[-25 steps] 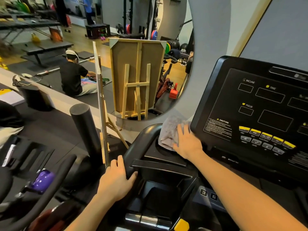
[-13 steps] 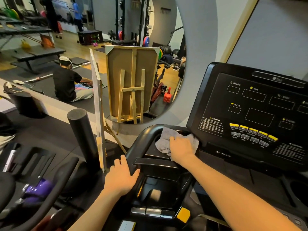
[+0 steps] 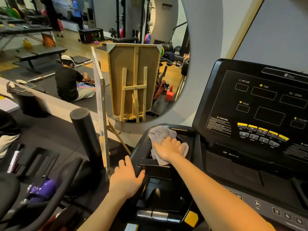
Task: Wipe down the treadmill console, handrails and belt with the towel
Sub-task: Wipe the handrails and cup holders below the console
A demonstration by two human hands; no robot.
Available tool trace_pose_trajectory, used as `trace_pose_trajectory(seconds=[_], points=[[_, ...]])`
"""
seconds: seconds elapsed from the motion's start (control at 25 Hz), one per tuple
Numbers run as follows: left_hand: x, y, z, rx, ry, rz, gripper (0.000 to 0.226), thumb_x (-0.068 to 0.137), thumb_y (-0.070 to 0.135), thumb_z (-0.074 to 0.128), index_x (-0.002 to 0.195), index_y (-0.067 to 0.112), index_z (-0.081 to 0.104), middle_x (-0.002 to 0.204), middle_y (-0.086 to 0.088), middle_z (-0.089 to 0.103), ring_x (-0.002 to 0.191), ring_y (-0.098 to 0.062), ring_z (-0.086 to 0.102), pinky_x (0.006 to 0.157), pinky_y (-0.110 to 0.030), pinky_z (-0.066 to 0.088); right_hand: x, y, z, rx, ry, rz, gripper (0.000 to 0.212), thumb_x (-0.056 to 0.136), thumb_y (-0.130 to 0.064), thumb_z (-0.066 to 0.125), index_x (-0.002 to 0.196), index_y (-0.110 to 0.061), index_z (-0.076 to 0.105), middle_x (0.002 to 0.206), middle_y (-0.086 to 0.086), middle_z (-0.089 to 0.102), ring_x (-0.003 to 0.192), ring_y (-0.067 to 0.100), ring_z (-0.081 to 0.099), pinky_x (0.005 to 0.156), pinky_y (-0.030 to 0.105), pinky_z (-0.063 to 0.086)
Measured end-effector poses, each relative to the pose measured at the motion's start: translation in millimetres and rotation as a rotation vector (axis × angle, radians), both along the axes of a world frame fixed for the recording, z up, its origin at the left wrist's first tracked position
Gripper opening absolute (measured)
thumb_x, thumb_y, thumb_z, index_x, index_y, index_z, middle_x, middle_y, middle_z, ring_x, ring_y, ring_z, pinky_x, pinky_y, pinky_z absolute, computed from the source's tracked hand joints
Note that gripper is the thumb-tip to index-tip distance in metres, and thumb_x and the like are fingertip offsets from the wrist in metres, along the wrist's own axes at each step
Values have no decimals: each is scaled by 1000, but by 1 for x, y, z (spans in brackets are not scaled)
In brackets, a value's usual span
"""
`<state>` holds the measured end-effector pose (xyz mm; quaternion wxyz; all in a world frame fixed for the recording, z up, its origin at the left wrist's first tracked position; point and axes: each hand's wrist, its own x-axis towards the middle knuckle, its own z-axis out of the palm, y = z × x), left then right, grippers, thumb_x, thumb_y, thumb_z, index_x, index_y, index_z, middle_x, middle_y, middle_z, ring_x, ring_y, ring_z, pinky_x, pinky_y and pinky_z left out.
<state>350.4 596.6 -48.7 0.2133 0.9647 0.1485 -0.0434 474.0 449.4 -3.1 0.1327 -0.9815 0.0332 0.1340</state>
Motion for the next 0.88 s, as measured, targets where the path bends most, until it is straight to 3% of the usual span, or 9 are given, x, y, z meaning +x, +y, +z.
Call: trace_pose_trajectory(seconds=[0.08,0.16,0.24,0.32,0.48,0.56,0.68,0.76,0.88], points=[[1,0,-2,-4,-5,6,94,91,70,39,158,13,7,155,-8,32,135,-28,46,104,-38,46,9,-8,1,-17,-7,92,85,88,-72,39,143,-8,47,141,16,52,132,36,47,110,51,35],[0,0,-3,-5,-12,9,94,91,70,40,158,14,7,154,-8,33,134,-27,47,103,-38,46,22,-33,5,-22,25,326,59,77,-61,46,109,-15,65,106,8,69,105,30,63,95,48,45],[-1,0,-3,1,-35,8,93,91,70,40,158,14,8,153,-7,35,133,-26,48,102,-37,47,36,-58,15,-162,131,571,25,79,-43,53,90,-22,58,88,0,66,86,24,62,85,40,44],[-1,0,-3,6,-50,1,92,92,70,40,158,14,9,153,-7,35,132,-26,48,102,-36,47,51,-64,25,-359,176,688,11,87,-32,60,95,-26,55,92,-2,65,90,23,60,86,38,44],[-2,0,-5,38,-64,-6,92,92,71,39,158,14,10,152,-6,35,131,-25,50,100,-35,49,60,-40,22,-785,153,883,33,93,-26,64,125,-21,65,126,1,66,124,25,55,104,41,40],[-1,0,-4,43,-69,-4,91,92,71,39,157,14,11,152,-6,36,131,-24,50,99,-35,50,59,-38,17,-828,36,991,34,95,-26,62,127,-15,65,132,4,64,128,23,54,110,35,29],[-2,-1,-4,37,-70,-3,91,91,71,39,157,15,10,152,-5,35,131,-23,49,99,-34,50,61,-33,21,-718,12,903,31,88,-25,64,117,-15,67,119,6,67,115,25,59,101,38,38],[-2,-1,-3,35,-73,-1,91,91,71,40,157,15,10,152,-4,35,131,-22,50,100,-34,50,56,-26,22,-616,73,700,35,82,-30,62,114,-16,68,112,6,69,104,27,63,91,41,49],[-1,-1,0,33,-70,4,90,92,70,40,157,16,10,152,-3,36,130,-22,50,99,-33,50,51,-15,22,-374,89,340,36,92,-39,50,112,-16,68,114,8,70,96,27,61,84,39,49]])
